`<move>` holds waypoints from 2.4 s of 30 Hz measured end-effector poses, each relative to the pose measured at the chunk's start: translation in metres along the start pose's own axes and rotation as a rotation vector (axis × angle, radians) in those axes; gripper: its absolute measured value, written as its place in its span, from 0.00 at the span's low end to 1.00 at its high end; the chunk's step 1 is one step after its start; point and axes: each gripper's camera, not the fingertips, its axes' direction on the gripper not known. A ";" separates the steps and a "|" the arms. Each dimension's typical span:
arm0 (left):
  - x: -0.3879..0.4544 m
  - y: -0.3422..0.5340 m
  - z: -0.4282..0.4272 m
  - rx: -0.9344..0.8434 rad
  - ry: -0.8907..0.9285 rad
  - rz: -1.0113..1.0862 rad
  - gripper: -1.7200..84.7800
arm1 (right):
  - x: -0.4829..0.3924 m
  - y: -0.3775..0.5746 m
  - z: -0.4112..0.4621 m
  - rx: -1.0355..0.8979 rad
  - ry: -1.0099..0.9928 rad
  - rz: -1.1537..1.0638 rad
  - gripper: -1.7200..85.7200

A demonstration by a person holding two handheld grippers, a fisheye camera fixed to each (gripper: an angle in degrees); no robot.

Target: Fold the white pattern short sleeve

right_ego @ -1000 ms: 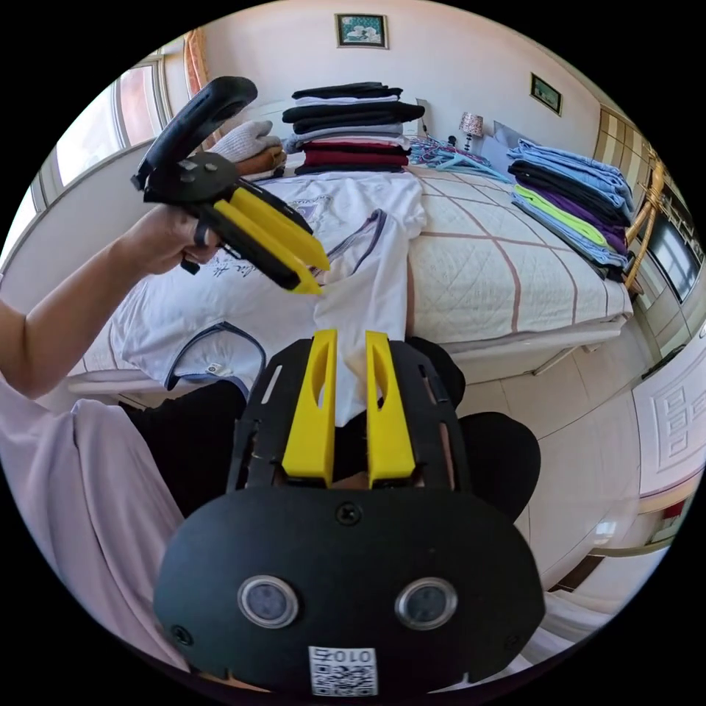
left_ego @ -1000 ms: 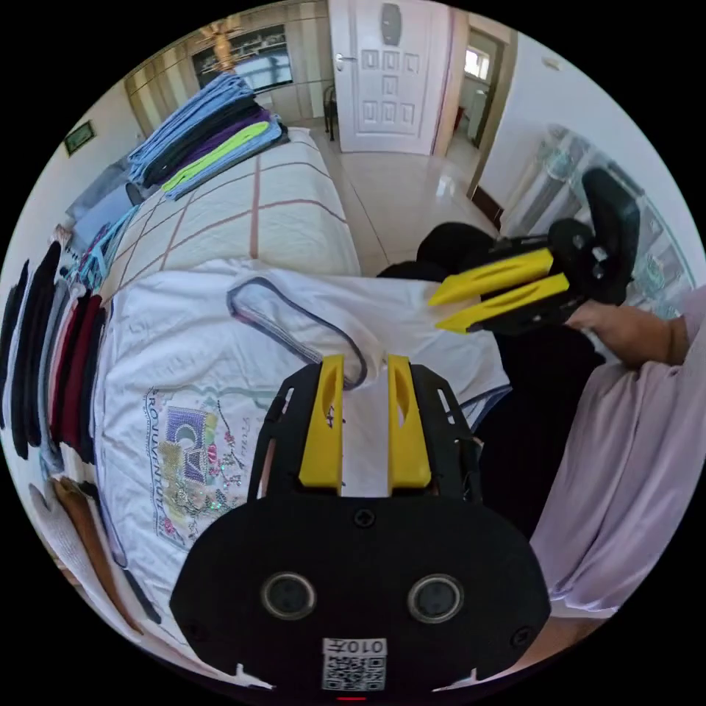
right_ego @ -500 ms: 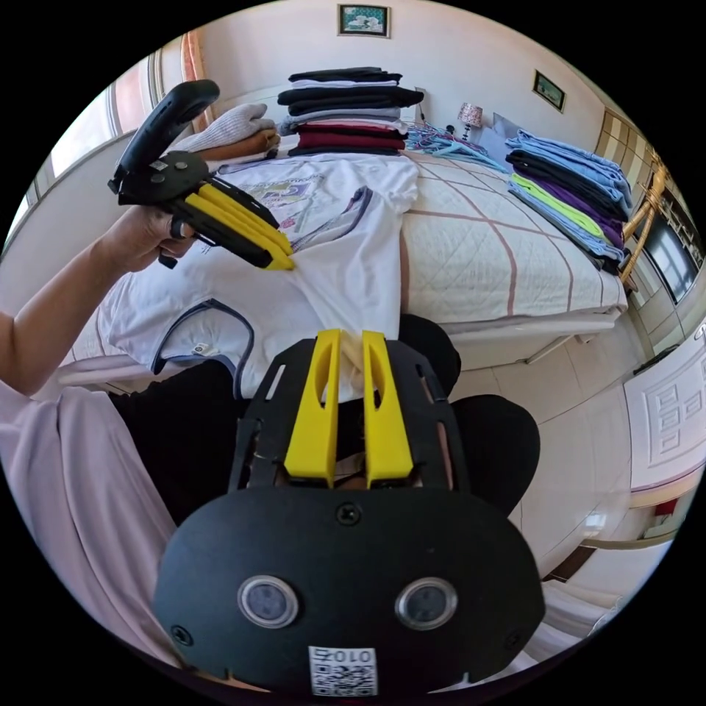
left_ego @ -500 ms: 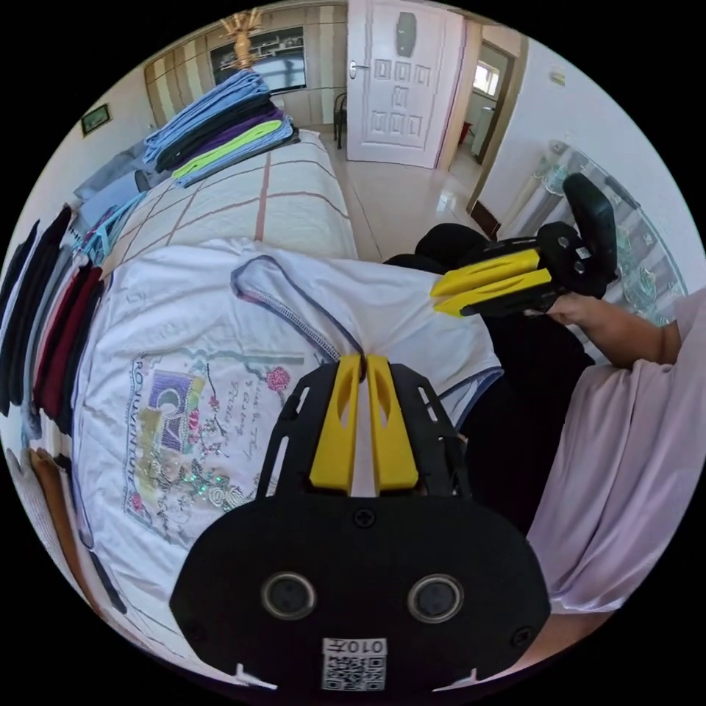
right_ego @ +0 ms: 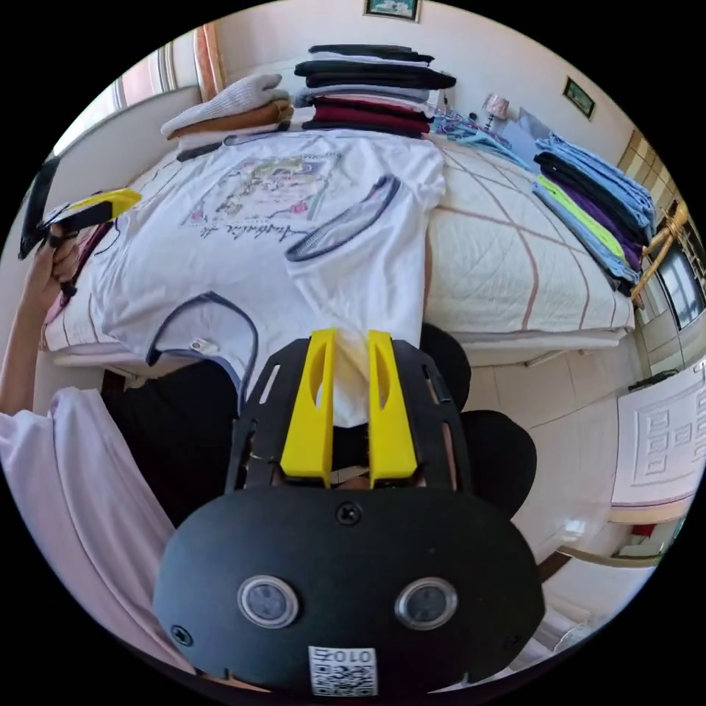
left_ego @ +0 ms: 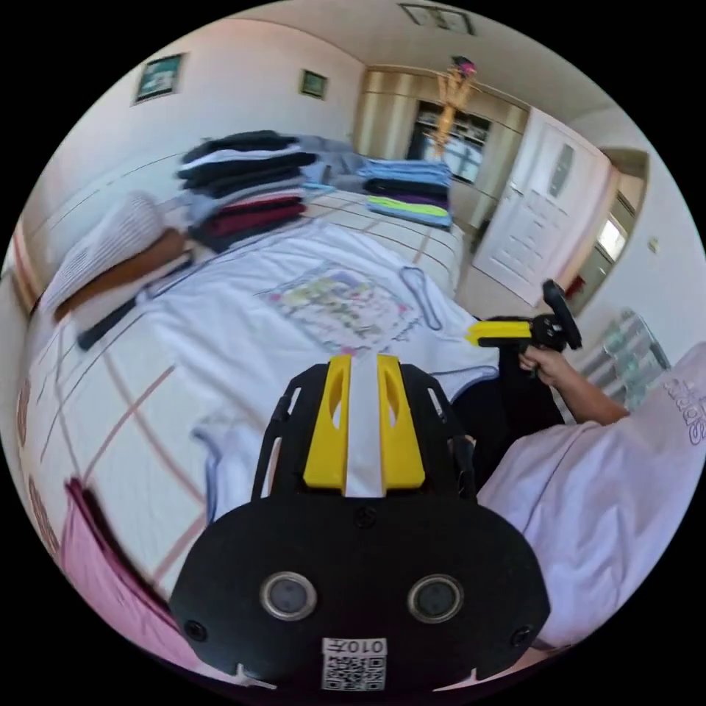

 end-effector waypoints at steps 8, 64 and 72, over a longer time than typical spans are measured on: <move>-0.093 0.148 -0.119 0.132 -0.341 -0.530 0.13 | -0.017 -0.001 -0.056 0.210 -0.036 -0.019 0.10; -0.032 -0.108 0.030 -0.191 -0.099 0.088 0.04 | -0.088 -0.104 0.013 0.047 -0.377 -0.603 0.10; 0.049 -0.077 -0.020 -0.086 -0.179 0.212 0.05 | -0.069 -0.093 0.003 0.075 -0.334 -0.529 0.10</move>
